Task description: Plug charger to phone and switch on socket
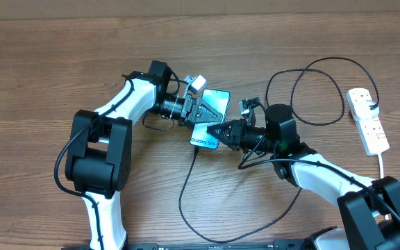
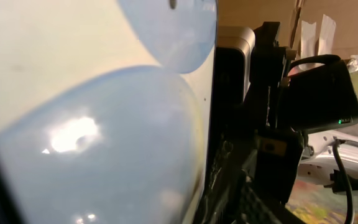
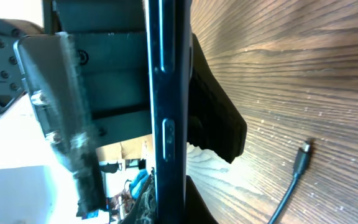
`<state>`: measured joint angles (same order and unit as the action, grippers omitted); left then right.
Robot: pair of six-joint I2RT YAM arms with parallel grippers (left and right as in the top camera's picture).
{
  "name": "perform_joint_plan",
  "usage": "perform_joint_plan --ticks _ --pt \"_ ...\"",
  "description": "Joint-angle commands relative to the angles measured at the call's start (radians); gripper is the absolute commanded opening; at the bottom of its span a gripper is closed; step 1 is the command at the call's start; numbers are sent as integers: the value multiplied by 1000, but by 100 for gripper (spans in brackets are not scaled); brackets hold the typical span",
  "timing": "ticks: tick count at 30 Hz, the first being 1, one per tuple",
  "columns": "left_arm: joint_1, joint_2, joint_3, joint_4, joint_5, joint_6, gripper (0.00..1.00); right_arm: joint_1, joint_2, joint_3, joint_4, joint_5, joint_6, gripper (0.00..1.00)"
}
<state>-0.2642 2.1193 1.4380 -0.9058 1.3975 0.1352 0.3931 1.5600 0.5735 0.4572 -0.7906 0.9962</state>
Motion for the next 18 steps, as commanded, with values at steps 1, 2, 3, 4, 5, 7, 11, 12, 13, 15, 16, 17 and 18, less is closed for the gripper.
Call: perform_joint_plan --ticks 1,2,3,4,5,7,11,12,13,15,16,17,18 --pt "-50 -14 11 -2 183 32 40 25 12 15 -13 -34 22 4" --pt "-51 -14 11 -2 183 32 39 25 12 15 -13 -34 22 4" --pt "-53 -14 11 -2 183 32 39 25 12 15 -13 -34 22 4" --pt "-54 -14 11 -2 183 32 39 25 12 15 -13 -34 22 4" --pt "-55 -14 11 -2 183 32 39 25 12 15 -13 -34 21 4" --pt "-57 -15 11 -2 183 32 38 25 12 15 -18 -39 21 4" --pt "-57 -14 11 -2 183 33 10 25 12 15 -25 -41 18 4" --pt "-57 -14 11 -2 183 33 4 25 12 15 -25 -41 18 4" --pt "-57 -14 11 -2 183 33 4 25 12 15 -25 -41 18 4" --pt "-57 -14 11 -2 183 33 4 24 12 15 -25 -41 17 4" --pt "-57 -14 11 -2 182 33 4 24 12 15 -25 -41 18 4" --pt "-56 -14 11 -1 180 33 4 24 12 15 -25 -41 18 4" --pt "-56 -14 11 -1 176 33 4 24 12 15 -25 -41 18 4"
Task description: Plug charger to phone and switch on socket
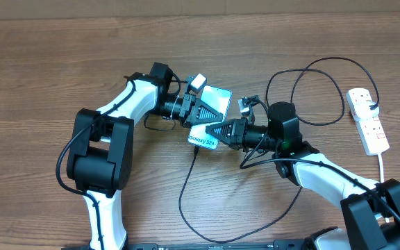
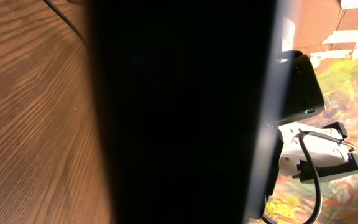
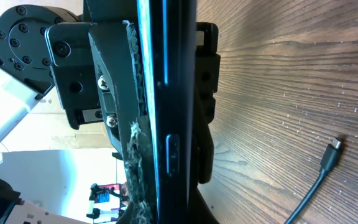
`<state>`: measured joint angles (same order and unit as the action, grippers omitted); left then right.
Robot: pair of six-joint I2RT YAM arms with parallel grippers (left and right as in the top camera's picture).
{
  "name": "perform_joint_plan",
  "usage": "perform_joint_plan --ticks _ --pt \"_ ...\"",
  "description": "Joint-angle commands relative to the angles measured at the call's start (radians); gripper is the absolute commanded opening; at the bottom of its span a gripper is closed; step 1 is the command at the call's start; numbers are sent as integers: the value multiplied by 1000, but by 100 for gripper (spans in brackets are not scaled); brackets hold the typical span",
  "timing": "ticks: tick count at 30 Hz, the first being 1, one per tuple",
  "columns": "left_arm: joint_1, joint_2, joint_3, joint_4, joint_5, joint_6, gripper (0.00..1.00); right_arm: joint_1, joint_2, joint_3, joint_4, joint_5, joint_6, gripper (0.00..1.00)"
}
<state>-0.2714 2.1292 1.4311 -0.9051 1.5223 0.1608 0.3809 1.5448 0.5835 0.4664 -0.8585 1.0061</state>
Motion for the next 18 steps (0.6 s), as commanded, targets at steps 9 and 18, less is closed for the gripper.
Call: perform_joint_plan --ticks 9,18 --pt "-48 -24 18 -8 -197 -31 4 37 27 5 -99 31 -64 19" --pt "-49 -24 18 -19 -258 -57 14 37 27 5 -124 46 -98 4"
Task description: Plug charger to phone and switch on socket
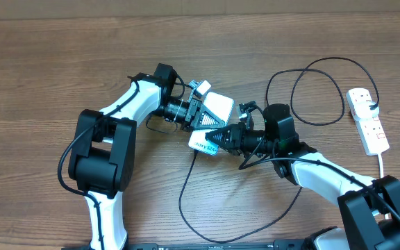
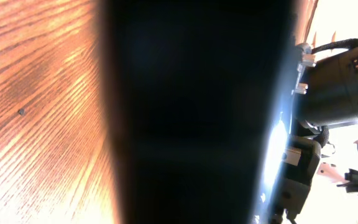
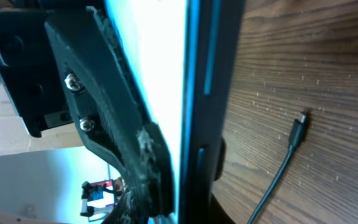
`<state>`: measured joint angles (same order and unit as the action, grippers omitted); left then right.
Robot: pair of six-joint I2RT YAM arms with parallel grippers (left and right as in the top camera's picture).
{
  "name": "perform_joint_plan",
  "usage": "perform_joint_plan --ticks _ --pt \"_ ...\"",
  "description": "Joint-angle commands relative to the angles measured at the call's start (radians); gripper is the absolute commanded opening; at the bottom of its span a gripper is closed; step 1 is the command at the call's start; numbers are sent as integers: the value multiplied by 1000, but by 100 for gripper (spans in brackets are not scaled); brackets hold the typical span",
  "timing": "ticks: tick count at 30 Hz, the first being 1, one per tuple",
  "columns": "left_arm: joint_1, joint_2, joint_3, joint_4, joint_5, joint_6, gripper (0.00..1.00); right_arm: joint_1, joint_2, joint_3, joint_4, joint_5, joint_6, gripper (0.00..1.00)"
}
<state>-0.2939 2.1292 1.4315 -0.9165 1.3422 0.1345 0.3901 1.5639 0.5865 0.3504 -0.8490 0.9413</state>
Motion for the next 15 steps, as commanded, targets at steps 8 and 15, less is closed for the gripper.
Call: perform_joint_plan --ticks 8,15 --pt "-26 -24 17 -29 -101 -30 13 27 8 2 -25 51 -60 4" --pt "-26 -24 17 -41 -101 -30 17 27 8 2 -75 90 -85 4"
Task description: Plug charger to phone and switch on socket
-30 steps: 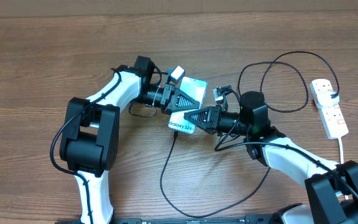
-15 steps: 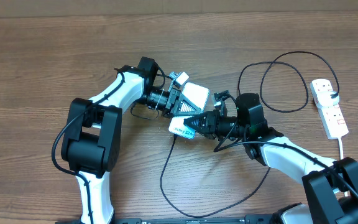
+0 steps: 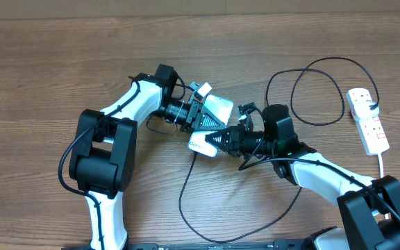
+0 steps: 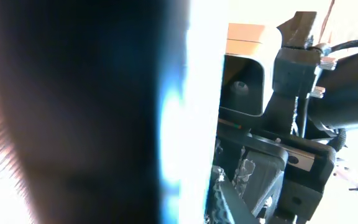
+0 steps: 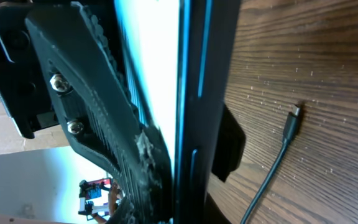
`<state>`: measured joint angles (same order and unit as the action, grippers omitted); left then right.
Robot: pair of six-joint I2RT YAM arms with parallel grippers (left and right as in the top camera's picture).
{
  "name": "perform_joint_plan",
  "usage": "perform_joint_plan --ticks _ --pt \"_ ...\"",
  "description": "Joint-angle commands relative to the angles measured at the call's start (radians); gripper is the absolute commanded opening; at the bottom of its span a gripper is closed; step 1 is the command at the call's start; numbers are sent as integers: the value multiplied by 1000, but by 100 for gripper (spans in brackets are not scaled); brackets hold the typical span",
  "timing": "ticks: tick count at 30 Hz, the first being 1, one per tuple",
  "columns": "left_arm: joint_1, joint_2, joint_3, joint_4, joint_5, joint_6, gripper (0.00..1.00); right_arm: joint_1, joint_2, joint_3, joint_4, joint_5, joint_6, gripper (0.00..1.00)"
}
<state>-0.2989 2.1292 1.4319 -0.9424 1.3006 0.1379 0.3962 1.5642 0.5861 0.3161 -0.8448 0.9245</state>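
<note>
The phone is held off the table at mid-table, tilted, its face glaring white. My left gripper is shut on its upper-left end and my right gripper is shut on its lower end. The right wrist view shows the phone edge-on between my fingers. The charger plug lies loose on the wood beside it. In the left wrist view the phone fills most of the frame. The black charger cable runs from under the phone in a loop to the white socket strip.
The cable's loops lie on the table between my right arm and the socket strip at the right edge. A second cable runs from the strip toward the front. The wooden table stretches out to the left.
The phone has tipped a little further, its lower end slightly more to the left. In the left wrist view its bright face and my right gripper now show. Both grippers keep their hold.
At first the phone was held between both grippers with its blue screen and label facing up. Then it was turned somewhat toward its edge. Later it stood more steeply, glaring white, and now it is tilted slightly more. The plug has lain loose on the table throughout.
</note>
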Motion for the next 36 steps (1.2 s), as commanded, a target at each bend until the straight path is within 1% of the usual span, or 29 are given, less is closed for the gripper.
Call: perform_joint_plan --ticks 1,12,13,15,16,17,18,21,22,25,27,29,32,34,36 --pt "-21 -24 17 -17 -60 -34 17 21 8 2 -43 85 -76 4" --pt "-21 -24 17 -22 -78 -34 15 5 8 2 -50 84 -97 4" --pt "-21 -24 17 -22 -79 -33 14 5 8 2 -50 84 -97 4" --pt "-21 -24 17 -22 -82 -33 4 5 8 2 -50 84 -97 4" --pt "-21 -24 17 -22 -87 -34 4 5 8 2 -50 84 -97 5" --pt "-21 -24 17 -22 -97 -34 4 5 8 2 -50 84 -97 12" --pt "-21 -24 17 -23 -118 -34 4 5 8 2 -54 84 -101 28" --pt "-19 -24 17 -29 -175 -53 4 5 8 2 -68 84 -130 61" --pt "-18 -24 17 -29 -206 -77 4 5 8 2 -73 84 -137 67" --pt "-10 -24 17 -42 -320 -180 4 5 8 2 -85 84 -149 77" --pt "-1 -24 17 -61 -351 -213 4 5 8 2 -87 84 -149 80" --pt "11 -24 17 -89 -350 -219 4 5 8 2 -87 87 -154 85" --pt "31 -24 17 -154 -351 -224 4 -5 8 2 -90 106 -202 97" --pt "43 -24 17 -211 -350 -224 4 -19 8 2 -114 156 -201 100" --pt "52 -24 17 -272 -350 -224 4 -37 8 2 -152 210 -201 100"
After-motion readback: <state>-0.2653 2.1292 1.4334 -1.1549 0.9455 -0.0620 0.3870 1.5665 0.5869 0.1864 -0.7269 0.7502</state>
